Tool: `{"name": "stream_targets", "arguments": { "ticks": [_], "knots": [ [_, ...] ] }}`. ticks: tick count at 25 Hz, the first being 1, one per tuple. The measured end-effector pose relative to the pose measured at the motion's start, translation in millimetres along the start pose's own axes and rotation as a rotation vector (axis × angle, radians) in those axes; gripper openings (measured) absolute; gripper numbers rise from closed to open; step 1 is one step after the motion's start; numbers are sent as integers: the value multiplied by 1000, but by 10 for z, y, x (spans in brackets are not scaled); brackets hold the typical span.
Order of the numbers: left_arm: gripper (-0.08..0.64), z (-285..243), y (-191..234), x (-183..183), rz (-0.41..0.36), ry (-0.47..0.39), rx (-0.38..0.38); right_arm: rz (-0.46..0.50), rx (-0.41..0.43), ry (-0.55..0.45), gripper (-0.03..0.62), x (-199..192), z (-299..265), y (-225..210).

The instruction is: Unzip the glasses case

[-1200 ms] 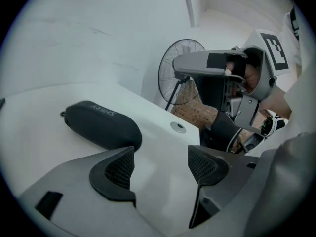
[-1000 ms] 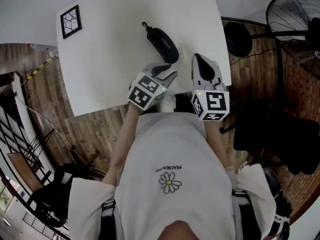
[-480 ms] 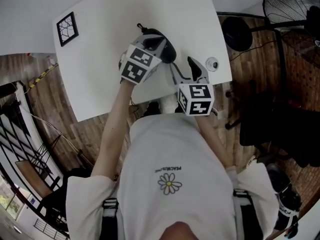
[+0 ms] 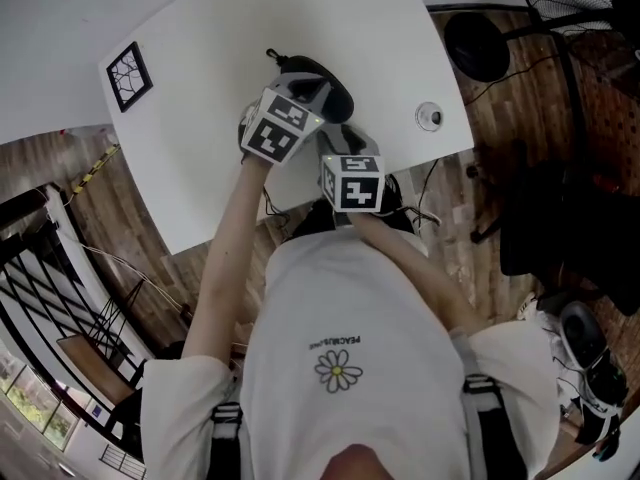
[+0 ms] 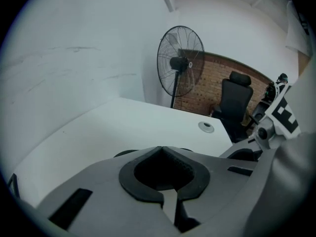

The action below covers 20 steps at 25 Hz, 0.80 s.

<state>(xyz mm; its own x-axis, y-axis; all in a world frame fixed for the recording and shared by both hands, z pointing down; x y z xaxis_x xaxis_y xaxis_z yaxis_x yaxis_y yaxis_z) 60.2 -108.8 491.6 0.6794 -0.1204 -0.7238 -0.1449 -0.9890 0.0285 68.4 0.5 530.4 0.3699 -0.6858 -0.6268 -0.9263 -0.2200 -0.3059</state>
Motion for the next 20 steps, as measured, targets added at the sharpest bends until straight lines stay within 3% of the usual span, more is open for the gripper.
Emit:
{"name": "stream_targets", "arguments": {
  "ticks": [6,9,11,20],
  "knots": [
    [15,-41,10,36,27,-18,9,-123,-141,-33,175,-1,-152,50],
    [15,-19,11,8,42,-17,7,-255,-158,-25,115,1,-165,-4],
    [15,-19,24,-44,73,-33,4,-338,-151,-13,115,4,-183,-29],
    [15,9,23,-95,130,-52,-9,-318,-206,1,67,-30,-176,50]
  ]
}}
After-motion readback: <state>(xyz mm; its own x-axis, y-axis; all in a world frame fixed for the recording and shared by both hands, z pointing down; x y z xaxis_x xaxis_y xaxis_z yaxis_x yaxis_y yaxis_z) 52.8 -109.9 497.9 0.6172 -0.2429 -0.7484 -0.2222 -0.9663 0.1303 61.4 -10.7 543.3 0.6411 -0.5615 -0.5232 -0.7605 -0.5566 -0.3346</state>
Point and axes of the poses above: the fingertips, and each gripper's own axes: z backward along the fingers, y to its left, x out of its top, the point moved 6 cm from there along z, backward along the fingers
